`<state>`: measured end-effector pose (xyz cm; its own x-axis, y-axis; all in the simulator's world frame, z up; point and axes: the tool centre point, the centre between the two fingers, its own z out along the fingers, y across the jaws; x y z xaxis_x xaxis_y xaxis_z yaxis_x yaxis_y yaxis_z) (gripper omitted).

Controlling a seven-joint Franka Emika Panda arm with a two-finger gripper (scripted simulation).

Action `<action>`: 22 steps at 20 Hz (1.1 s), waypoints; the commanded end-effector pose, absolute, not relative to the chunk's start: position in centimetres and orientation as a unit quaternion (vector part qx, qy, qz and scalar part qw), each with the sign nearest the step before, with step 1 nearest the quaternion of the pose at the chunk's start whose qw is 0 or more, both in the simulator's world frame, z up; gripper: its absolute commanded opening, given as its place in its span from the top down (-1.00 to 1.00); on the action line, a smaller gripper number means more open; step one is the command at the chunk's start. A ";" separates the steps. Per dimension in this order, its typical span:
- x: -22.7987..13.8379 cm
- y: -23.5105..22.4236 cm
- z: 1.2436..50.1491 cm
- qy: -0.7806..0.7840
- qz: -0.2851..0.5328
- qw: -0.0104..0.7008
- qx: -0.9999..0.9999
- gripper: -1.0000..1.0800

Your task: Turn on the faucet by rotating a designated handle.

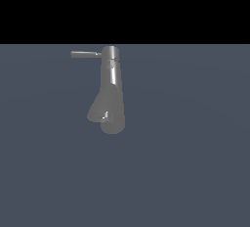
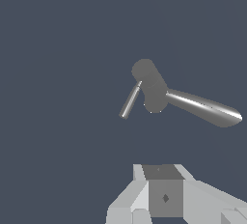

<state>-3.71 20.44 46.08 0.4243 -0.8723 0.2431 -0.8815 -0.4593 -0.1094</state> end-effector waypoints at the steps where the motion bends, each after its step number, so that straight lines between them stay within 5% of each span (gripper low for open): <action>1: -1.9 20.3 43.7 -0.541 0.121 0.019 0.832 1.00; 11: 4.4 17.7 33.3 -0.623 0.058 0.024 0.780 1.00; 22: 7.3 15.0 26.2 -0.675 0.008 0.024 0.738 1.00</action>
